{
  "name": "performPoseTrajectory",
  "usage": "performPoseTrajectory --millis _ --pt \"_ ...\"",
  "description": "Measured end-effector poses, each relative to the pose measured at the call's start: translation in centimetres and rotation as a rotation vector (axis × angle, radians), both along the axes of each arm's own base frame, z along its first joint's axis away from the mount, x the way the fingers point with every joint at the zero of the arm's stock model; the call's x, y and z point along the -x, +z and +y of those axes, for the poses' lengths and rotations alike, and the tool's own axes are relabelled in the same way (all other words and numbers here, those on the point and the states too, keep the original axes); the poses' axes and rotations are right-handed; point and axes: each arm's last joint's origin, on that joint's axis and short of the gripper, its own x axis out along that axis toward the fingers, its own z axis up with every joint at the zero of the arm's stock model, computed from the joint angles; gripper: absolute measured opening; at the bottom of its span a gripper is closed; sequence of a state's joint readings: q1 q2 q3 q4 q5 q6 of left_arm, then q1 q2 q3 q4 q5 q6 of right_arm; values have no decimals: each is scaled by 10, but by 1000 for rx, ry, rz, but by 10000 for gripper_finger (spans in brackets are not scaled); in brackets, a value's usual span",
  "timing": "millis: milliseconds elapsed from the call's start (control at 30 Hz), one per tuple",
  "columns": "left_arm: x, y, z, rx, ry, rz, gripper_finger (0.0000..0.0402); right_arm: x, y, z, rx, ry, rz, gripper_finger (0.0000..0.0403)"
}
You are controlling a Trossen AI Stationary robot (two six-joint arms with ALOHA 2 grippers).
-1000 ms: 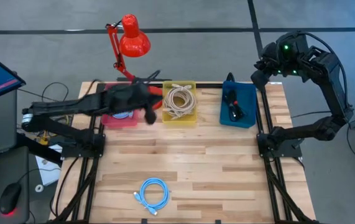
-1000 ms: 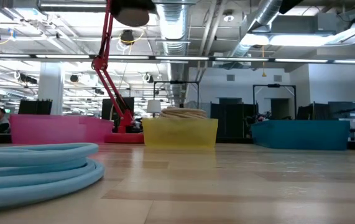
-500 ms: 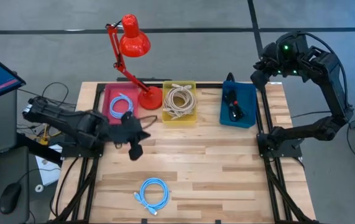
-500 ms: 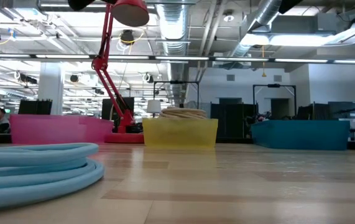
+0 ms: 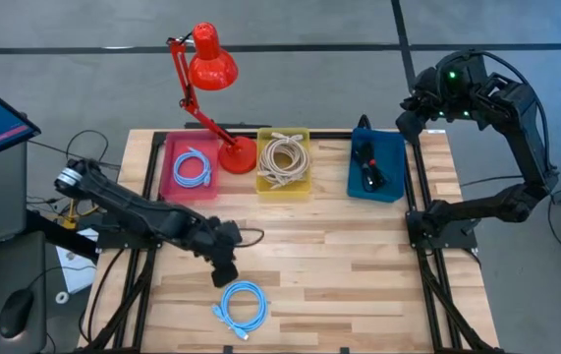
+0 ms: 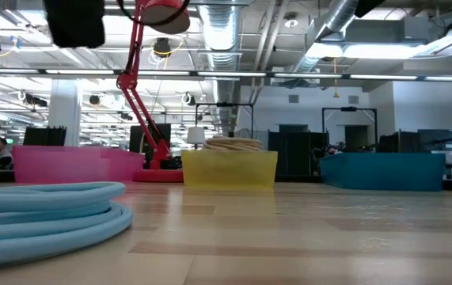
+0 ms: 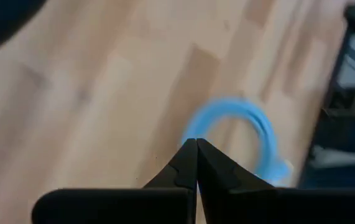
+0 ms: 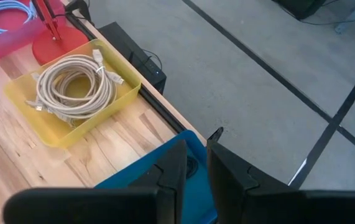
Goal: Sort HDMI cables
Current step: Put the light blue HDMI cable into the pink bin
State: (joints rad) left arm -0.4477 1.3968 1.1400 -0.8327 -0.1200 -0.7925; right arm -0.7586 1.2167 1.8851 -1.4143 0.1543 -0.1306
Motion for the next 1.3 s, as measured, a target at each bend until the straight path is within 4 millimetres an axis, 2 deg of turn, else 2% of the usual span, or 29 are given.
performPoseTrajectory --millis 100,267,667,867,1067,1300 --pt "-4 -10 -6 119 -1 93 9 0 0 0 0 0 0 55" --pt "-13 -26 -14 189 0 192 37 0 0 0 2 2 2 55" --pt "-43 -81 -29 164 3 287 156 0 0 0 5 6 7 55" --pt "-46 -106 -30 129 12 357 199 0 0 0 5 6 7 55" --pt "-46 -134 -30 99 23 419 217 0 0 0 5 5 7 55" --pt "-46 -141 -30 104 23 412 211 0 0 0 5 4 9 55"
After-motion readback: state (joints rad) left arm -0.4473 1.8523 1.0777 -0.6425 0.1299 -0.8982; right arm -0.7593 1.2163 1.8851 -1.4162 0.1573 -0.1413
